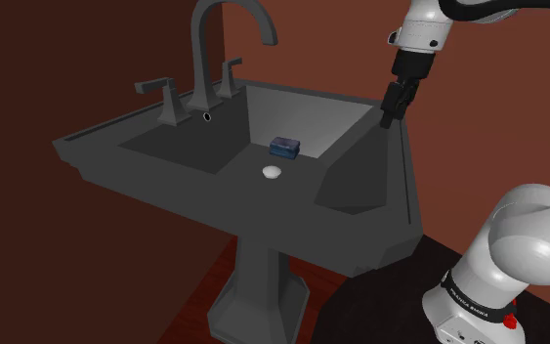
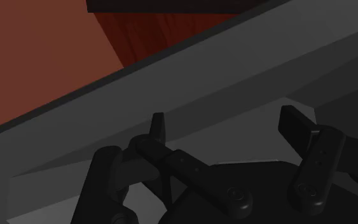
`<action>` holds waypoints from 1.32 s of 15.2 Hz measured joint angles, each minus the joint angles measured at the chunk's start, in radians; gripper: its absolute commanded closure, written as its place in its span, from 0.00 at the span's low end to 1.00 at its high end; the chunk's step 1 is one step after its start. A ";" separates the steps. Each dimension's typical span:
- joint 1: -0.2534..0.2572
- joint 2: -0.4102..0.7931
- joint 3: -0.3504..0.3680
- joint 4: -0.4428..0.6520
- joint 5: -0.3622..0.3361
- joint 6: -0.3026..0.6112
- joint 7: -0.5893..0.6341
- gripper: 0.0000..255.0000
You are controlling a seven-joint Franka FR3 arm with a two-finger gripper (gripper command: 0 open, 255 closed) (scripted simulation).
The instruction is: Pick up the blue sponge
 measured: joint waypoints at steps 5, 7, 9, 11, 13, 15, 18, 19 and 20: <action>0.013 0.090 -0.008 0.013 0.011 0.092 -0.016 0.00; 0.021 0.150 -0.016 0.025 0.019 0.149 -0.031 0.00; 0.029 0.218 -0.023 0.047 0.028 0.205 -0.047 0.00; 0.038 0.272 -0.027 0.055 0.040 0.262 -0.059 0.00; 0.048 0.347 -0.032 0.089 0.054 0.313 -0.075 0.00; 0.055 0.414 -0.039 0.116 0.068 0.362 -0.096 0.00; 0.066 0.529 -0.047 0.186 0.095 0.421 -0.127 0.00; 0.069 0.559 -0.049 0.204 0.104 0.438 -0.137 0.00; 0.073 0.599 -0.050 0.236 0.114 0.450 -0.146 0.00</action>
